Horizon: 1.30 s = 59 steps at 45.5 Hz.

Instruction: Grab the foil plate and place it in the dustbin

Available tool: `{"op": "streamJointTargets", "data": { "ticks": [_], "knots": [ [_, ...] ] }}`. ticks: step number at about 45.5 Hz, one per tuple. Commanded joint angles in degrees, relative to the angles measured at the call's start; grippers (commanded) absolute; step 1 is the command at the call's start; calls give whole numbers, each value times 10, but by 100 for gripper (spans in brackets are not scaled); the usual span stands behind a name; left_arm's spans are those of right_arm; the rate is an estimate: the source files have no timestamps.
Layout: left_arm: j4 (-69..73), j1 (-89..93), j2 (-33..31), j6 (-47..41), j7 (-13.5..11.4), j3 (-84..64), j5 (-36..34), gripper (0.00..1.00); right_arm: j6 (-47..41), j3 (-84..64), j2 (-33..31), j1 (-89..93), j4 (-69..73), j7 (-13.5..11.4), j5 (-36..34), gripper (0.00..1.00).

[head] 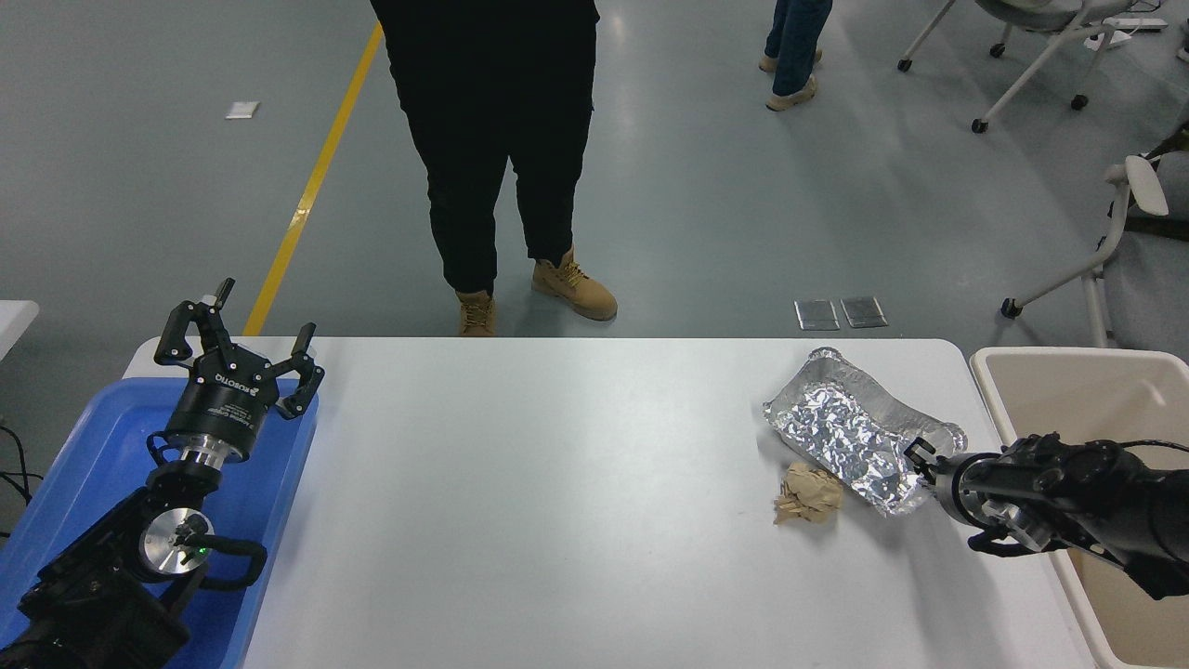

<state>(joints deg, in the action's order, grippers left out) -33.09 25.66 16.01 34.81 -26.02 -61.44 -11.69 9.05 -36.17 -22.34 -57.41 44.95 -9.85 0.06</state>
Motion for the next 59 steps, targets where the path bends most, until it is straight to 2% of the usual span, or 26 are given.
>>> {"op": "streamJointTargets", "data": {
  "ticks": [1,6,22,30,34,44,59],
  "knots": [
    [0,0,0,0,0,0,0,98,4,1,3,1,-2,-1,-41,0],
    [0,0,0,0,0,0,0,98,4,0,4,-2,-2,-3,-81,0],
    [0,0,0,0,1,0,0,98,-6,-7,-9,-48,10,-6,-102,0],
    [0,0,0,0,1,0,0,98,-24,-19,-96,-145,101,-10,-105,0],
    [0,0,0,0,1,0,0,98,-45,-49,-128,-204,142,-19,-106,0],
    [0,0,0,0,1,0,0,98,-81,-130,-206,-354,251,-19,-107,0],
    [0,0,0,0,1,0,0,98,-188,-258,-264,-596,321,-19,-107,0]
  ]
}}
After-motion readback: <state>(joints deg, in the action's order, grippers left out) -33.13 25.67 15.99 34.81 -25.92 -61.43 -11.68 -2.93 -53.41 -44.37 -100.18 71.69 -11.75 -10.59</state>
